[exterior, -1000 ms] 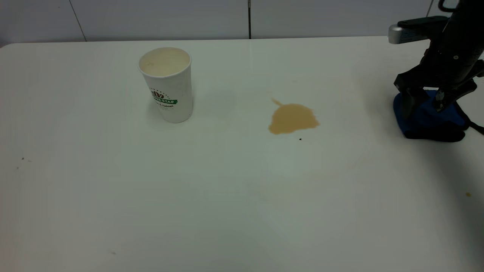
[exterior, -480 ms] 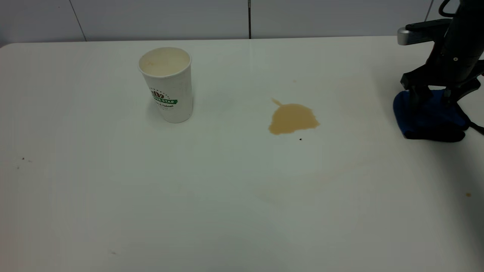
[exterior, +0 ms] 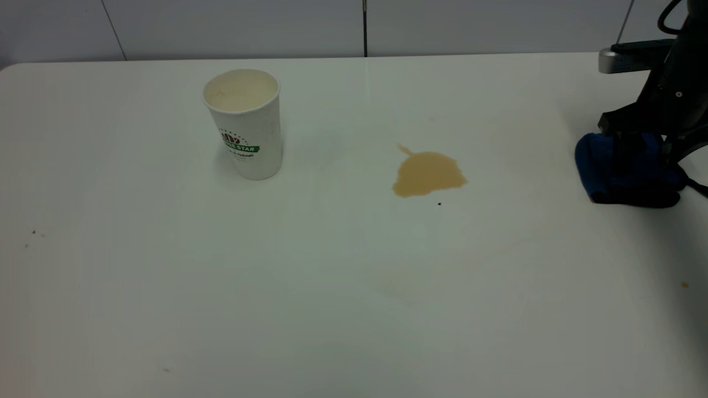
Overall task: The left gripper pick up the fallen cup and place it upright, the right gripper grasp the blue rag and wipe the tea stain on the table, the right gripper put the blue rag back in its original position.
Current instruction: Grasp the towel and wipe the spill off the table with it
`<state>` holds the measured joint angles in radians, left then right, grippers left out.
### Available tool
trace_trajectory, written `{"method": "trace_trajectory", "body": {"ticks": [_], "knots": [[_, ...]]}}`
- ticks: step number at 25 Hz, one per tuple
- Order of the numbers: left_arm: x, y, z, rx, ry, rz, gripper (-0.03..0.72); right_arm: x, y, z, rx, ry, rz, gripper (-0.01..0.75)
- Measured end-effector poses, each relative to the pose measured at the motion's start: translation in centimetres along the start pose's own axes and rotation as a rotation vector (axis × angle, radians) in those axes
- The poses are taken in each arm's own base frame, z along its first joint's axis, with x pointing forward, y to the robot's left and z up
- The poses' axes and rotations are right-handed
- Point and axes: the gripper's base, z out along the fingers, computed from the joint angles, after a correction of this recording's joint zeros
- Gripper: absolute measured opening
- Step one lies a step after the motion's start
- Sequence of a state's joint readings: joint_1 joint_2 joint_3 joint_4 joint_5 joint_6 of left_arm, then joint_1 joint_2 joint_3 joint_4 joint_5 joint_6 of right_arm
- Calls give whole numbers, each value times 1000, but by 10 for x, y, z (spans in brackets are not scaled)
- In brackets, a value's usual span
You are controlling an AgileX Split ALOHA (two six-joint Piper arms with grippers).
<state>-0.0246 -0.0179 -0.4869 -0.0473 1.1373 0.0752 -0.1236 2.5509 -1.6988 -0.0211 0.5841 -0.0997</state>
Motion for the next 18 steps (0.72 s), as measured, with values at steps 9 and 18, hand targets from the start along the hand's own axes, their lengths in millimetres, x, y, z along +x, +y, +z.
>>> {"method": "trace_trajectory", "body": {"ticks": [9, 18], "knots": [[0, 0, 0, 0, 0, -1, 239, 1, 7, 3, -67, 10, 25, 196], [0, 0, 0, 0, 0, -2, 239, 2, 25, 2, -151, 32, -30, 51]]}}
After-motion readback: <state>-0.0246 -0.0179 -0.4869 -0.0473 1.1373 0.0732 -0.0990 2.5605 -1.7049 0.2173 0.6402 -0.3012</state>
